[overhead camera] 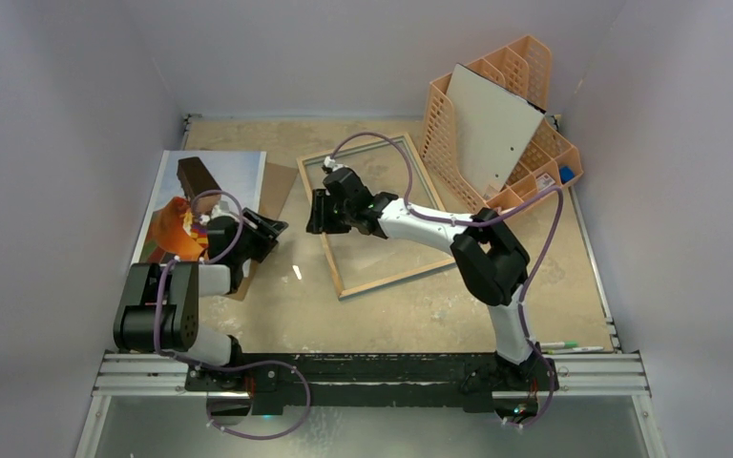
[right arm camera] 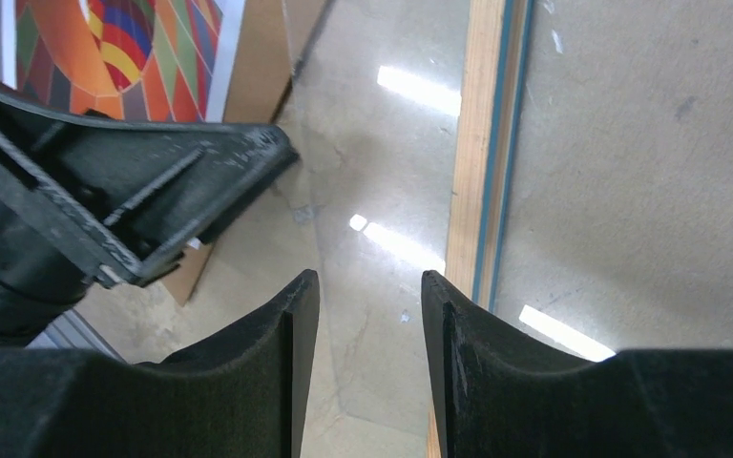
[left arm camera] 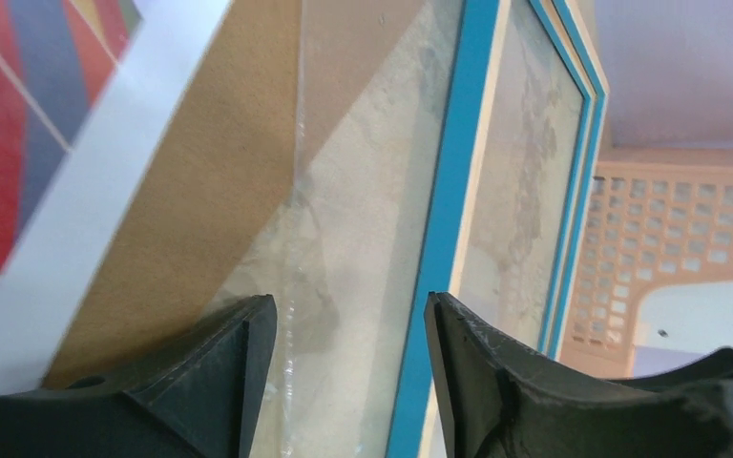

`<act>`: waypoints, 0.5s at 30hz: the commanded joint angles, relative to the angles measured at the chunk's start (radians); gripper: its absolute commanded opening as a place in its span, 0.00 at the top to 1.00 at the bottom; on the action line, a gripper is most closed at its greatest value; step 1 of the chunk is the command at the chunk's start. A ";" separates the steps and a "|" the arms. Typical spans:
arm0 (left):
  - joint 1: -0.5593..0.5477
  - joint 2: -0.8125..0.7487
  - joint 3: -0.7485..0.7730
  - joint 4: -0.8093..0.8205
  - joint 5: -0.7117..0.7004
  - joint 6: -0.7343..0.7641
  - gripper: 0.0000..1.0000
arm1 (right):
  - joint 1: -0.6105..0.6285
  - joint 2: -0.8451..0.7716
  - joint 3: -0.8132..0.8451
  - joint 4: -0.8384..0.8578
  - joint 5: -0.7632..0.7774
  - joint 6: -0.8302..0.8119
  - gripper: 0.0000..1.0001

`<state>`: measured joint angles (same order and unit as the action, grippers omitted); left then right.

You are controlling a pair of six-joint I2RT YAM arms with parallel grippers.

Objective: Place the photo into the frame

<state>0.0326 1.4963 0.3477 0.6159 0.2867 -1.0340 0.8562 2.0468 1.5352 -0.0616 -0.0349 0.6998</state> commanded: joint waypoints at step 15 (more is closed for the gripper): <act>-0.140 0.087 0.057 -0.090 -0.424 0.033 0.29 | -0.020 -0.034 -0.080 0.016 0.015 0.023 0.55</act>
<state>-0.0750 1.5314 0.4137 0.6079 0.0143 -1.0073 0.8486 2.0468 1.4891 -0.0605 -0.0322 0.7071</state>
